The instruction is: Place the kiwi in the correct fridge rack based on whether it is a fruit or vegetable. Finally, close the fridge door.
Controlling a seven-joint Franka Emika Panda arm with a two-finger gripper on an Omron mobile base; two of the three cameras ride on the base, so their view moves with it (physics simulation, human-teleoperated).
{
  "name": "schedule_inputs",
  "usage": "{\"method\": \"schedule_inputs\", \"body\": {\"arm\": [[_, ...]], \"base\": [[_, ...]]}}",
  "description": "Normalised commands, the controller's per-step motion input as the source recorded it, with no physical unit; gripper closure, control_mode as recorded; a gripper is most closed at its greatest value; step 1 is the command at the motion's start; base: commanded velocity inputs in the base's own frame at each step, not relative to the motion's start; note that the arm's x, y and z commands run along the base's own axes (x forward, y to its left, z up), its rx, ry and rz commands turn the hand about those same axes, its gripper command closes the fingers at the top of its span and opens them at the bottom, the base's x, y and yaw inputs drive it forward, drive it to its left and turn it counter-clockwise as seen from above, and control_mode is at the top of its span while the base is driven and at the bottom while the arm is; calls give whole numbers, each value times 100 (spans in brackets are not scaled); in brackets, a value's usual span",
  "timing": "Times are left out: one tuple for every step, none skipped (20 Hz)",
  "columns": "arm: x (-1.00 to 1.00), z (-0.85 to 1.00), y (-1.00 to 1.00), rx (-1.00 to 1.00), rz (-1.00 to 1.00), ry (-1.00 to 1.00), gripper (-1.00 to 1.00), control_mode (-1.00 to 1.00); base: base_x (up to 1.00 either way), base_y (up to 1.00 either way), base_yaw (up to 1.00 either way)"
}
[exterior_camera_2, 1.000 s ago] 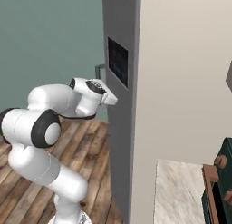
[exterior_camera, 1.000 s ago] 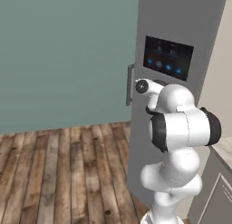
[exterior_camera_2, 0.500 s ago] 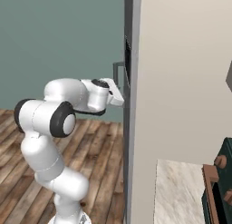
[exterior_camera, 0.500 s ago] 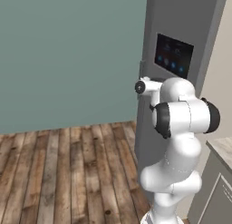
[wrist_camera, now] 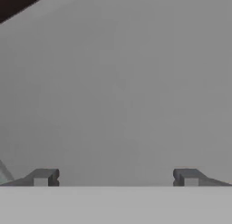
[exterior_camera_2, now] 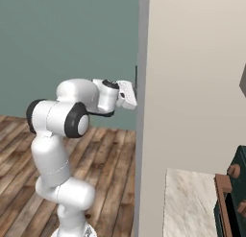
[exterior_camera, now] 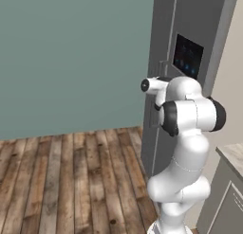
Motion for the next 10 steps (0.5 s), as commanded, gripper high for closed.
{"method": "schedule_inputs", "body": {"arm": [[15, -1, -55, 0, -23, -3, -100, -100], [8, 0, -51, 0, -23, -4, -100, -100], [5, 0, -53, 0, -23, -3, -100, -100], [6, -5, -55, 0, -24, -1, -100, -100], [1, -6, -60, 0, -24, -2, -100, -100], [0, -4, -54, 0, -24, -3, -100, -100], [0, -6, -54, 0, -24, -2, -100, -100], [1, -9, -54, 0, -24, -1, -100, -100], [0, -9, -59, 0, -24, -2, -100, -100], [0, -9, -51, 0, -23, -4, -100, -100]], "base": [[0, 0, 0], [0, 0, 0], [0, 0, 0], [0, 0, 0], [0, 0, 0], [0, 0, 0], [0, 0, 0], [0, 0, 0], [0, 0, 0], [0, 0, 0]]}}
